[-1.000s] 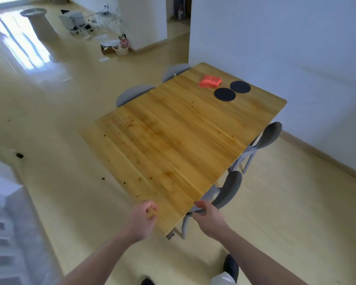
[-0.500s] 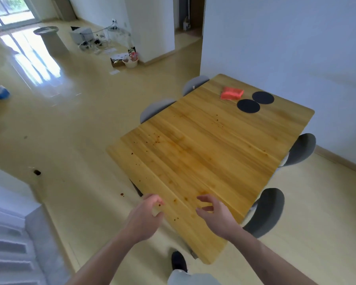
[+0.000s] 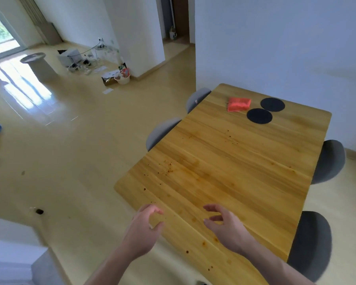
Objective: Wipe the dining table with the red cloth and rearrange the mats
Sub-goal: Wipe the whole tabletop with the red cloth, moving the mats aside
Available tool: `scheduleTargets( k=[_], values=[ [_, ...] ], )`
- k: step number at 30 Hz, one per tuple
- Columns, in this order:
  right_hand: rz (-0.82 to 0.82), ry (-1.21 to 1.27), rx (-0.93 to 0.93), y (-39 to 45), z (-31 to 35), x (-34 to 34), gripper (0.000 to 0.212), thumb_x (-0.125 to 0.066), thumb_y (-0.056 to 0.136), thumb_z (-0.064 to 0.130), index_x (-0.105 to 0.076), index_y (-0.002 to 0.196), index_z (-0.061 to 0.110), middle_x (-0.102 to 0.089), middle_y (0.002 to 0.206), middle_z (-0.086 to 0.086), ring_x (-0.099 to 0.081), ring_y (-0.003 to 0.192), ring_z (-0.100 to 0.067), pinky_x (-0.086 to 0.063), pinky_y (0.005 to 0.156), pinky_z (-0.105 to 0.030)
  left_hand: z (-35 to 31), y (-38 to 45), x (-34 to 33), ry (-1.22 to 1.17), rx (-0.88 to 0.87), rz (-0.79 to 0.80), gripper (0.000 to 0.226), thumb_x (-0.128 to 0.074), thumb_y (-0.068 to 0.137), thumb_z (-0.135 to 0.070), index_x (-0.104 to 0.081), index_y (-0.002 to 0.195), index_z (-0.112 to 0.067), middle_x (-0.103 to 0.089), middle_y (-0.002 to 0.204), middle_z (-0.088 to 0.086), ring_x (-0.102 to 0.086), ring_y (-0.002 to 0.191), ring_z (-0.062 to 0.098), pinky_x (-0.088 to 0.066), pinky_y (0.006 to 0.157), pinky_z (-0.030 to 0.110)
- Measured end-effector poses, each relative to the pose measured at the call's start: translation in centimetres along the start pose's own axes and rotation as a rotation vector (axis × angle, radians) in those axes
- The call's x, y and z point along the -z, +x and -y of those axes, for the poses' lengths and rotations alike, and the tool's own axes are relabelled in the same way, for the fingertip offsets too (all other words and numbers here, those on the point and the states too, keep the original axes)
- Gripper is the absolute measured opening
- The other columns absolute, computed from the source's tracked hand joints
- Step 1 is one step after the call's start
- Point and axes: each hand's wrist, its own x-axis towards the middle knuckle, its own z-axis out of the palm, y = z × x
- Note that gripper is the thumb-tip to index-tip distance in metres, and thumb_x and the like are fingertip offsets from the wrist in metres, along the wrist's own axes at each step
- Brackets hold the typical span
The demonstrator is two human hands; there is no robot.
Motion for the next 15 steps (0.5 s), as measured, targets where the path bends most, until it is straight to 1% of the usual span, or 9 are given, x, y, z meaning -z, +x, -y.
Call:
scheduleTargets(
  k=[3,6,8,10,11,13,14,15],
  values=[
    [0.000,-0.036,0.021,2.2,3.4,-2.4,0.040,-0.059,0.099,0.044,-0.049,0.138,0.039,-0.050,0.137,0.024,-0.053,0.121,0.001,-0.052,0.086,-0.023,3.9,1.5,3.1,-0.027,0.032,-0.007,0.016,-0.065,0.096,-0.030,-0.058,0.107,-0.039,-0.051,0.119,-0.032,-0.050,0.116,-0.004,-0.041,0.095,0.023],
    [-0.007,-0.056,0.031,4.3,6.3,-5.5,0.040,-0.060,0.099,0.044,-0.048,0.138,0.040,-0.051,0.137,0.023,-0.052,0.121,0.001,-0.050,0.085,-0.021,7.6,2.6,6.5,-0.011,0.035,-0.003,0.015,-0.065,0.096,-0.031,-0.058,0.108,-0.039,-0.048,0.117,-0.033,-0.049,0.112,-0.003,-0.040,0.094,0.025],
    [-0.020,-0.054,0.020,5.8,8.2,-8.2,0.040,-0.060,0.099,0.044,-0.049,0.137,0.040,-0.052,0.137,0.021,-0.052,0.121,0.001,-0.052,0.085,-0.022,10.5,3.6,9.2,-0.008,0.007,-0.004,0.015,-0.065,0.095,-0.031,-0.059,0.107,-0.038,-0.051,0.119,-0.030,-0.050,0.113,-0.003,-0.040,0.093,0.024],
    [-0.027,-0.048,0.001,7.1,10.6,-11.7,0.041,-0.061,0.099,0.043,-0.049,0.138,0.039,-0.051,0.137,0.020,-0.053,0.121,-0.001,-0.053,0.090,-0.026,14.2,4.4,12.3,-0.012,-0.009,-0.005,0.015,-0.066,0.095,-0.031,-0.059,0.106,-0.039,-0.053,0.120,-0.028,-0.052,0.115,-0.003,-0.042,0.093,0.024],
    [-0.036,-0.044,-0.010,7.7,11.7,-13.2,0.041,-0.061,0.099,0.043,-0.049,0.138,0.038,-0.051,0.138,0.020,-0.053,0.121,-0.002,-0.052,0.093,-0.028,15.7,4.9,13.8,-0.011,-0.019,0.000,0.015,-0.065,0.095,-0.031,-0.058,0.106,-0.039,-0.053,0.121,-0.028,-0.052,0.116,-0.003,-0.042,0.093,0.022],
    [-0.040,-0.031,-0.040,8.3,13.8,-15.6,0.040,-0.061,0.099,0.042,-0.048,0.138,0.038,-0.050,0.139,0.020,-0.054,0.121,-0.003,-0.051,0.096,-0.030,18.0,5.9,16.3,-0.005,-0.050,0.013,0.016,-0.065,0.096,-0.031,-0.058,0.107,-0.039,-0.052,0.123,-0.026,-0.054,0.113,-0.005,-0.042,0.085,0.011],
    [-0.038,-0.027,-0.044,8.4,14.4,-16.4,0.040,-0.061,0.099,0.042,-0.048,0.137,0.039,-0.050,0.139,0.020,-0.054,0.121,-0.003,-0.051,0.097,-0.030,18.6,6.2,17.2,-0.011,-0.049,0.025,0.016,-0.065,0.096,-0.030,-0.058,0.108,-0.038,-0.052,0.124,-0.025,-0.057,0.108,-0.005,-0.043,0.080,0.007],
    [-0.063,-0.024,-0.053,8.9,15.4,-17.7,0.040,-0.061,0.099,0.042,-0.048,0.137,0.039,-0.050,0.138,0.020,-0.054,0.121,-0.003,-0.050,0.098,-0.031,19.5,7.2,18.7,-0.007,-0.065,0.048,0.016,-0.065,0.096,-0.029,-0.058,0.109,-0.037,-0.051,0.124,-0.024,-0.061,0.103,-0.003,-0.045,0.076,0.007]
  ],
)
